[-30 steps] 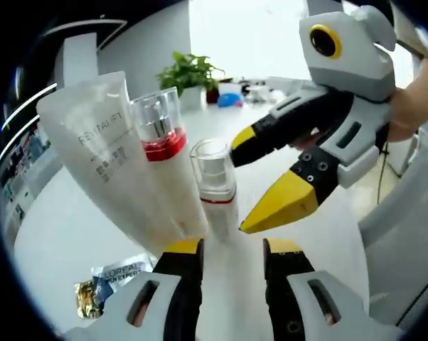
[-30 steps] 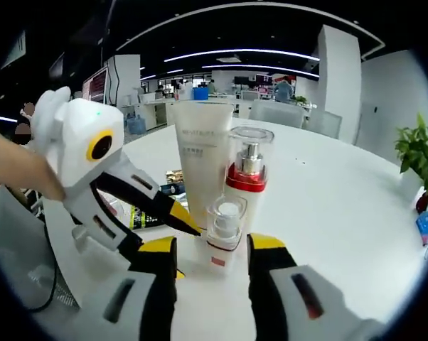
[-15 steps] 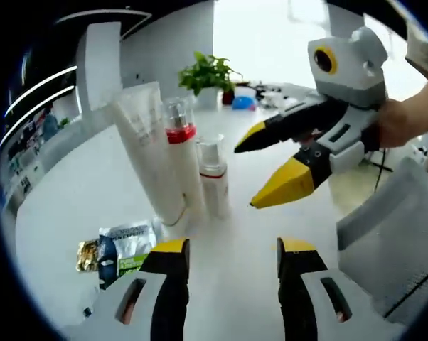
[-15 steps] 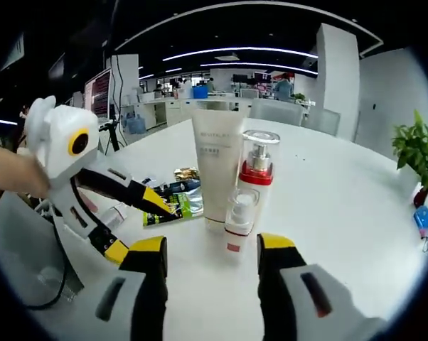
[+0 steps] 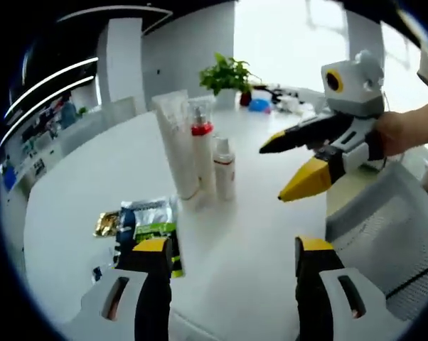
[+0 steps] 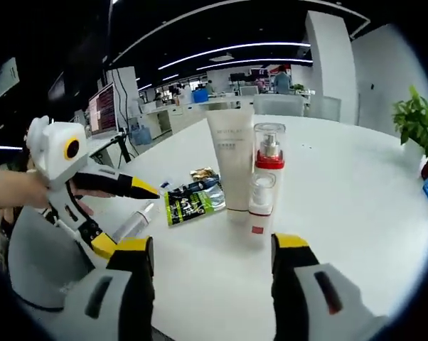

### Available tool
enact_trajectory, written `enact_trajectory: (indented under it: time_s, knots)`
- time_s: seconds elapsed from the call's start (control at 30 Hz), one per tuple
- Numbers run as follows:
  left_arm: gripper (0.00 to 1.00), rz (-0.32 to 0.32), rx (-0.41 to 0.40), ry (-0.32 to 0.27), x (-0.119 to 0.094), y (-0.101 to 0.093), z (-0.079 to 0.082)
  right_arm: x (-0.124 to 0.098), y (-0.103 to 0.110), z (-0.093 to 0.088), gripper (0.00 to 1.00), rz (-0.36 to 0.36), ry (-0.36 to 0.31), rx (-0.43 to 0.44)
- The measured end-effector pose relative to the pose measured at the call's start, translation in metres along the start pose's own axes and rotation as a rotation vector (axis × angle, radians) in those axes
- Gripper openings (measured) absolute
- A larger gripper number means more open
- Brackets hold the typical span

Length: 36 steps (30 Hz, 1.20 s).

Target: Arrange the skincare products in the storage area until every visible bottle or jar stands upright without overlapping.

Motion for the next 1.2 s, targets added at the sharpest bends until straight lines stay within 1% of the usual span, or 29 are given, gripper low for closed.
enact_trajectory:
  time_s: [0.17, 0.33, 0.4, 0.43, 0.47, 0.57, 0.67, 0.77, 0.87, 0.97, 1.07, 1.2]
  knots:
    - [0.76, 0.030, -0.074, -0.019, -0.026, -0.001, -0.011, -0.010, 0.005, -0.001, 0.73, 0.000, -0.012, 0.003]
    - [0.80, 0.056, -0.118, -0.015, -0.047, -0.002, -0.025, -0.020, 0.008, -0.004, 0.75, -0.008, -0.022, 0.005]
    - [0.82, 0.073, -0.133, -0.012, -0.056, -0.004, -0.030, -0.023, 0.011, -0.005, 0.77, -0.009, -0.028, 0.007]
    - [0.83, 0.088, -0.142, -0.012, -0.060, 0.000, -0.035, -0.024, 0.012, -0.005, 0.77, -0.011, -0.028, 0.006]
    - [0.85, 0.098, -0.150, -0.011, -0.063, 0.000, -0.037, -0.026, 0.013, -0.005, 0.78, -0.011, -0.031, 0.005]
    - [0.86, 0.124, -0.176, -0.010, -0.077, -0.002, -0.045, -0.030, 0.015, -0.004, 0.80, -0.013, -0.039, -0.001]
    - [0.87, 0.140, -0.193, -0.015, -0.088, -0.004, -0.050, -0.034, 0.016, -0.003, 0.82, -0.012, -0.053, 0.002]
    - [0.89, 0.177, -0.229, -0.036, -0.105, -0.005, -0.054, -0.038, 0.019, -0.003, 0.84, -0.011, -0.058, -0.005]
    - [0.90, 0.204, -0.242, -0.043, -0.116, -0.007, -0.058, -0.040, 0.022, -0.004, 0.86, -0.007, -0.062, -0.003]
    - [0.92, 0.233, -0.250, -0.040, -0.125, -0.006, -0.062, -0.043, 0.024, -0.004, 0.87, -0.004, -0.065, -0.008]
    - [0.94, 0.256, -0.275, -0.043, -0.133, -0.005, -0.067, -0.044, 0.025, -0.003, 0.90, 0.003, -0.075, -0.002]
    - [0.97, 0.274, -0.270, -0.049, -0.142, -0.003, -0.072, -0.047, 0.029, 0.000, 0.94, 0.013, -0.101, 0.014]
Point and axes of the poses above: the point that each gripper's makers call its tool centre point, and the gripper's own axes: x roughly forward along the fingers, y roughly to its left, z roughly out of its top, the point moved 9 cm from there along -x, roughly backward along the fingers, and after that the axes turned 5 degrees about y, right-handed, at the moved point
